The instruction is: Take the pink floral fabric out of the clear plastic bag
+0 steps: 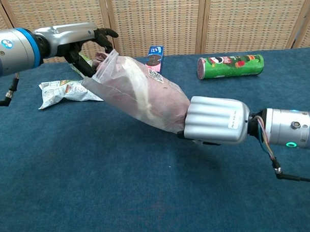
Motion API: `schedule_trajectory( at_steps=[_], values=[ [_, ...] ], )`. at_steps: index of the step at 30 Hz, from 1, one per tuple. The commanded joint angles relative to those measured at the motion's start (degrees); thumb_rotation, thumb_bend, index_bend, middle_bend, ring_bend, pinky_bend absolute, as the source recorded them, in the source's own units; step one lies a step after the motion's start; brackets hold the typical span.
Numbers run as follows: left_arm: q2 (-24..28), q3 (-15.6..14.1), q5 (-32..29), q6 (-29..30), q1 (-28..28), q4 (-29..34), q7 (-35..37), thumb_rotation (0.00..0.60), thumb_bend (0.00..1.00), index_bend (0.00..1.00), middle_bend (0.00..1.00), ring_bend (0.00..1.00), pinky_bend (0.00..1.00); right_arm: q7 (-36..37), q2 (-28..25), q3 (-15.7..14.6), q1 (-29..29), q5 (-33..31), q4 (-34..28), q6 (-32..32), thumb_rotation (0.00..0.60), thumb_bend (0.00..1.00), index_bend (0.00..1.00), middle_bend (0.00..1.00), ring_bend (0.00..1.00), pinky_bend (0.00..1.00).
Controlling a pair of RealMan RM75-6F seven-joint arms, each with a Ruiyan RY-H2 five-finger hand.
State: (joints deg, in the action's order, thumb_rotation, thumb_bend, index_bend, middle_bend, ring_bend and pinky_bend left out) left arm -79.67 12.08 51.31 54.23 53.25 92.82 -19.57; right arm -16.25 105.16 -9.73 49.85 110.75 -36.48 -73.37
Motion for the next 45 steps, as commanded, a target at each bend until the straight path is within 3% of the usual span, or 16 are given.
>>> schedule_trajectory(
  at_steps=[1, 13, 26, 27, 28, 29, 30, 31, 32, 33, 34, 39, 45],
  values=[
    [3.3, 0.7, 0.8, 1.0, -1.4, 0.3, 1.3, 0.6, 0.49, 0.67, 0.0, 0.0, 0.0, -1.1, -3.2, -0.3, -0.7, -0.3, -1.2, -0.3, 0.6, 0.87, 0.77, 0.85, 0.74, 0.92],
    [19.1, 1.8, 2.4, 1.3, -9.5, -3.9, 11.3, 0.6, 0.49, 0.67, 0.0, 0.0, 0.0, -2.7, -14.9, -0.7, -5.2, -3.2, -2.7, -0.5, 0.6, 0.88, 0.77, 0.85, 0.74, 0.92],
    [18.4, 0.8, 5.7, -1.0, -13.0, -8.8, 18.9, 0.6, 0.49, 0.65, 0.0, 0.0, 0.0, -2.5, -16.3, 0.1, -7.8, -4.5, -1.9, -1.4, 0.6, 0.87, 0.76, 0.84, 0.74, 0.91],
    [18.2, 0.7, 5.8, -1.1, -13.0, -8.8, 18.8, 0.6, 0.49, 0.58, 0.0, 0.0, 0.0, -2.5, -16.3, 0.1, -7.9, -4.4, -2.0, -1.6, 0.6, 0.8, 0.7, 0.79, 0.72, 0.85],
    [18.1, 0.5, 5.9, -1.3, -13.1, -8.8, 18.5, 0.6, 0.46, 0.4, 0.0, 0.0, 0.0, -2.8, -16.2, 0.3, -8.1, -4.5, -2.1, -1.7, 0.6, 0.7, 0.62, 0.73, 0.68, 0.78],
    [18.0, 0.4, 5.9, -1.3, -13.2, -8.8, 18.2, 0.6, 0.38, 0.2, 0.0, 0.0, 0.0, -3.4, -16.1, 0.8, -8.4, -5.1, -2.2, -1.6, 0.6, 0.45, 0.43, 0.58, 0.54, 0.61],
    [18.0, 0.3, 5.6, -1.4, -13.2, -8.7, 17.8, 0.6, 0.31, 0.09, 0.0, 0.0, 0.0, -4.6, -16.0, 1.5, -9.0, -6.2, -2.7, -1.1, 0.6, 0.21, 0.22, 0.36, 0.33, 0.39],
    [18.2, 0.3, 5.2, -1.4, -13.3, -8.3, 17.2, 0.6, 0.19, 0.0, 0.0, 0.0, 0.0, -7.1, -15.9, 3.1, -10.0, -8.7, -4.1, 0.4, 0.6, 0.09, 0.11, 0.22, 0.2, 0.25],
    [18.5, 0.3, 5.0, -1.3, -13.4, -7.9, 16.7, 0.6, 0.14, 0.0, 0.0, 0.0, 0.0, -9.4, -16.0, 4.5, -10.9, -11.0, -6.0, 1.7, 0.6, 0.0, 0.02, 0.07, 0.05, 0.09],
    [18.8, 0.3, 5.0, -0.9, -13.6, -7.4, 16.3, 0.6, 0.1, 0.0, 0.0, 0.0, 0.0, -11.4, -16.4, 5.6, -11.6, -13.0, -8.6, 2.7, 0.6, 0.0, 0.0, 0.0, 0.0, 0.01],
    [19.2, 0.5, 5.3, 0.1, -14.1, -6.7, 16.2, 0.6, 0.07, 0.0, 0.0, 0.0, 0.0, -13.1, -17.5, 6.6, -12.3, -14.6, -12.5, 3.4, 0.6, 0.0, 0.0, 0.0, 0.0, 0.0],
    [22.1, 1.1, 7.1, 3.3, -17.2, -2.5, 19.7, 0.6, 0.04, 0.0, 0.0, 0.0, 0.0, -14.4, -24.2, 7.8, -14.5, -16.7, -26.1, 2.1, 0.6, 0.0, 0.0, 0.0, 0.0, 0.0],
    [25.1, -0.3, 12.6, 8.3, -21.9, 1.0, 22.8, 0.6, 0.04, 0.0, 0.0, 0.0, 0.0, -11.2, -30.0, 9.3, -18.4, -18.5, -36.3, -3.2, 0.6, 0.0, 0.0, 0.0, 0.0, 0.0]
  ],
)
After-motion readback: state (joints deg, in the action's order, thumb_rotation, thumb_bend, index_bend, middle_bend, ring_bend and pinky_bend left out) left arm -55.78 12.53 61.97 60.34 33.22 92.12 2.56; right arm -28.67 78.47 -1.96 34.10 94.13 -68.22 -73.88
